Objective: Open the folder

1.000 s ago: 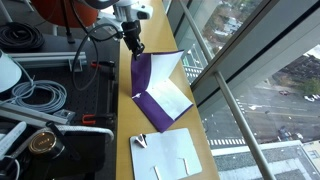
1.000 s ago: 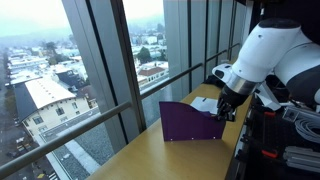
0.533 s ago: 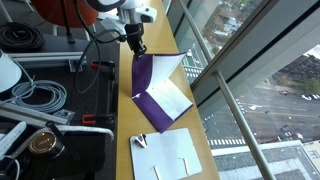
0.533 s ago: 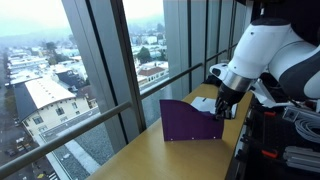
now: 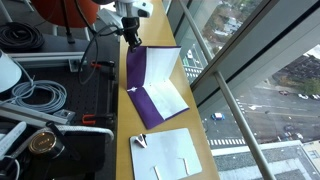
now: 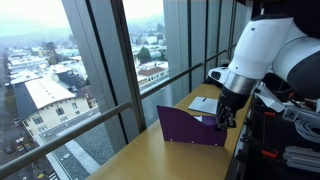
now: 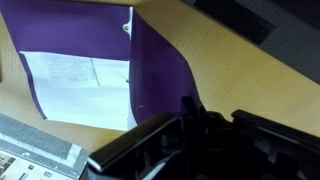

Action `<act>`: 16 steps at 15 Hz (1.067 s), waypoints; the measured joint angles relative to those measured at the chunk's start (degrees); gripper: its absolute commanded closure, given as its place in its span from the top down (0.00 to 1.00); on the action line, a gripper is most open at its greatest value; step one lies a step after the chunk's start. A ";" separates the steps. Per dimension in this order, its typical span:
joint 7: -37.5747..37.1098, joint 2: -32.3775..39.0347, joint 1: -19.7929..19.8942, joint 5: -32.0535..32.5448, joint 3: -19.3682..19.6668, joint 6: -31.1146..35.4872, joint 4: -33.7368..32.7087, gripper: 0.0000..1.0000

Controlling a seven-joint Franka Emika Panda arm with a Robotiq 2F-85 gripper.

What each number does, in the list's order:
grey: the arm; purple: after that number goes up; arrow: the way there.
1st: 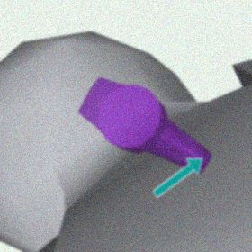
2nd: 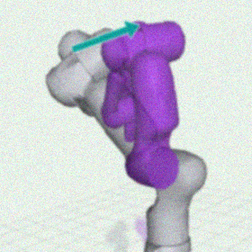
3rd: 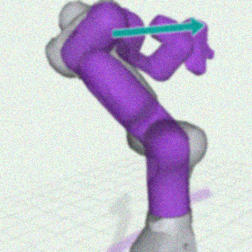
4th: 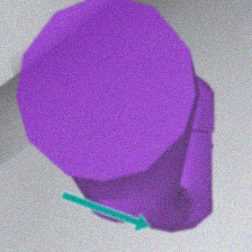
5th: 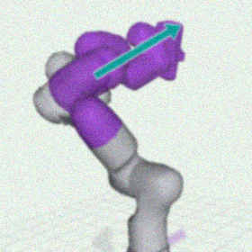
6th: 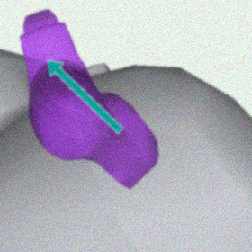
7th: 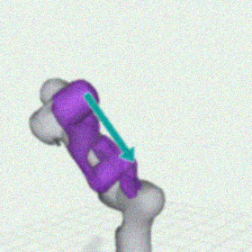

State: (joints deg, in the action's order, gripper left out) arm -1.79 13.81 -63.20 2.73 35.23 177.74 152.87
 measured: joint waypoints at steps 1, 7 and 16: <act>0.06 0.01 1.37 -0.04 -1.72 -0.07 -0.19 0.00; 1.53 0.36 11.86 -2.21 -13.86 -0.24 -0.92 0.00; 1.97 5.07 34.36 -0.49 -31.58 -0.24 -7.25 0.00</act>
State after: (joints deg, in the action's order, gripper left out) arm 0.19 18.88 -28.83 2.24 3.64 177.50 145.62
